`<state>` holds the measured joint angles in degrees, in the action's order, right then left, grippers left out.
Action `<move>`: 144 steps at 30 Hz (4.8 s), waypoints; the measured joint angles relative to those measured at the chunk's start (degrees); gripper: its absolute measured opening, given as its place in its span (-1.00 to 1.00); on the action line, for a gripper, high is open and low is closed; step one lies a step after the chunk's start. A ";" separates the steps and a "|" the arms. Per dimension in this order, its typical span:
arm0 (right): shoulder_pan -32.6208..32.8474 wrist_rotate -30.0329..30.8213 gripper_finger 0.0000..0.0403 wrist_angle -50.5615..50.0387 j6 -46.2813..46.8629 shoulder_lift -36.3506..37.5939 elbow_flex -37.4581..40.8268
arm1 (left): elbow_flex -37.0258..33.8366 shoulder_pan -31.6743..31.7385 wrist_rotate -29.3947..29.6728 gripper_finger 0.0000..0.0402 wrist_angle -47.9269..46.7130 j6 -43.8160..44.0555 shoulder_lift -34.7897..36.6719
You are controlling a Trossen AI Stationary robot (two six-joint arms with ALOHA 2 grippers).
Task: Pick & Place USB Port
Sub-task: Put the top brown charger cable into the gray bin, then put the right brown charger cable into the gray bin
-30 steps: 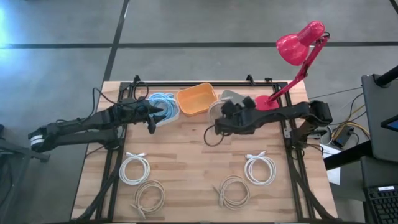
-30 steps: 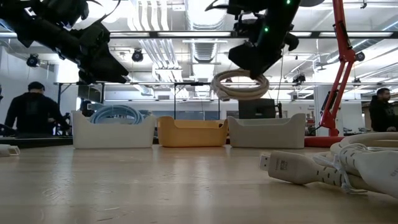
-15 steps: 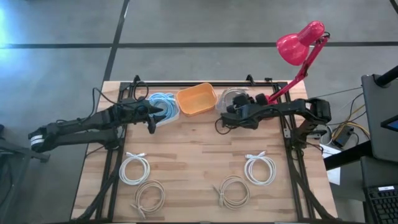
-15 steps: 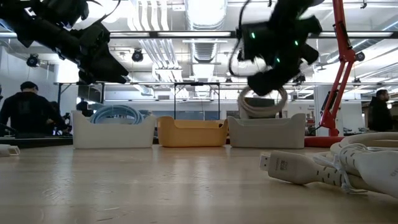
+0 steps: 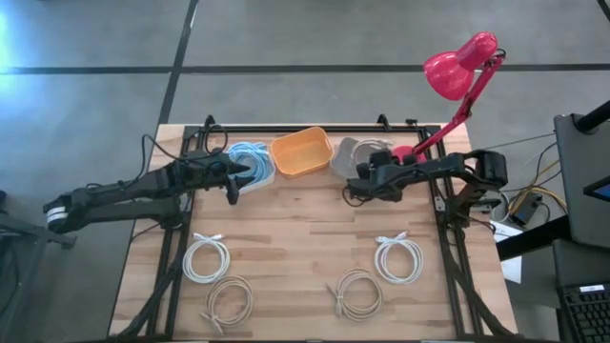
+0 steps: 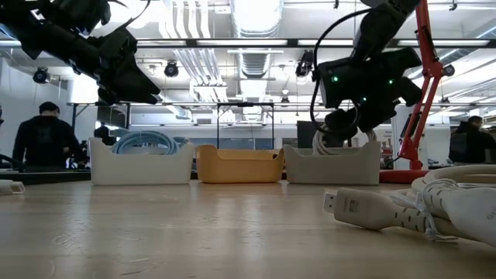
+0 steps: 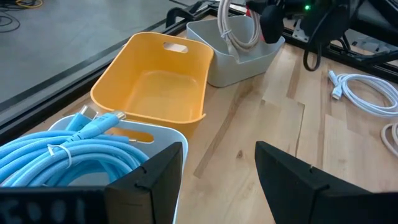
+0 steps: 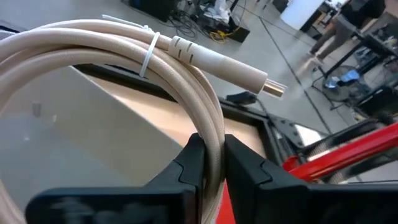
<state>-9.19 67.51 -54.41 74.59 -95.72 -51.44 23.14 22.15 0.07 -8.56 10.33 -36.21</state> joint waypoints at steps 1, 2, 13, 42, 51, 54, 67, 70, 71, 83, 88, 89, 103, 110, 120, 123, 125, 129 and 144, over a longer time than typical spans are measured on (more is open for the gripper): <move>0.00 0.00 -0.79 1.65 -0.51 0.00 0.41 | 0.00 -0.02 -0.02 0.03 -0.01 0.00 0.00; 0.02 0.01 -0.77 3.29 -1.20 0.00 0.81 | 0.00 -0.01 -0.02 0.03 -0.02 0.00 0.00; 0.02 -0.04 -0.48 12.17 -5.99 0.00 2.88 | 0.00 -0.02 -0.02 0.03 -0.02 0.00 0.00; 15.55 -32.08 -0.16 -0.98 -35.34 0.11 -20.67 | -1.14 -0.01 -0.02 0.03 -0.02 0.20 0.00; 24.01 -55.47 -0.16 -0.28 -38.36 0.04 -21.81 | -4.34 -0.02 -0.04 0.03 1.96 2.97 0.00; 27.27 -61.15 -0.16 -0.06 -38.32 0.00 -21.66 | -4.52 -0.19 -2.05 0.03 3.49 2.97 0.00; 40.60 -65.11 -0.16 16.34 -36.86 -0.02 -17.51 | -4.72 -11.69 -13.52 0.03 10.18 -3.03 0.00; 41.88 -61.57 -0.16 17.21 -35.33 -0.02 -16.48 | -4.72 -15.47 -11.83 0.03 13.92 -4.99 -0.13; 42.08 -61.48 -0.16 17.31 -34.86 -0.02 -16.03 | -4.72 -16.66 -11.13 0.03 15.08 -5.66 -0.26; 42.69 -61.48 -0.16 27.46 -31.95 -0.07 -5.40 | -4.72 -22.03 -4.52 0.03 18.81 -6.28 -5.14; 42.69 -57.00 -0.16 27.97 -31.51 -0.13 -2.55 | -4.72 -22.03 -4.56 0.03 21.21 -5.91 -7.63; 42.67 -56.21 -0.16 28.05 -31.48 -0.13 -2.34 | -4.72 -22.03 -4.56 0.03 21.58 -5.90 -8.02; 42.14 -57.51 -0.34 29.64 -33.29 -5.39 -2.75 | -4.48 -22.04 -4.67 0.03 23.88 -5.81 -11.22; 41.53 -57.02 -0.87 28.19 -32.45 -5.38 -4.40 | -4.48 -22.05 -4.67 0.03 24.01 -5.81 -11.24; 40.51 -44.44 -0.91 19.76 -27.69 -4.96 -11.89 | -4.48 -22.05 -4.69 0.03 24.54 -5.35 -11.26; 40.11 -36.77 -0.91 9.21 -24.20 -4.94 -16.30 | -4.46 -22.05 -4.68 0.03 24.85 -5.29 -11.27; 39.63 -31.08 -0.91 0.75 -20.49 -4.86 -19.20 | -4.46 -22.05 -4.69 0.03 25.16 -4.69 -11.26; 38.32 -22.17 -0.91 -13.79 -13.45 -4.76 -23.65 | -4.46 -22.05 -5.07 0.03 25.23 -3.73 -11.26; 23.47 -2.09 -0.90 -29.17 0.71 -4.74 -20.88 | -4.48 -22.53 -5.42 0.03 25.31 -0.79 -11.26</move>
<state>14.28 65.41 -83.58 75.30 -100.47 -72.32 18.65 -0.38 -5.34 16.75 9.54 -47.46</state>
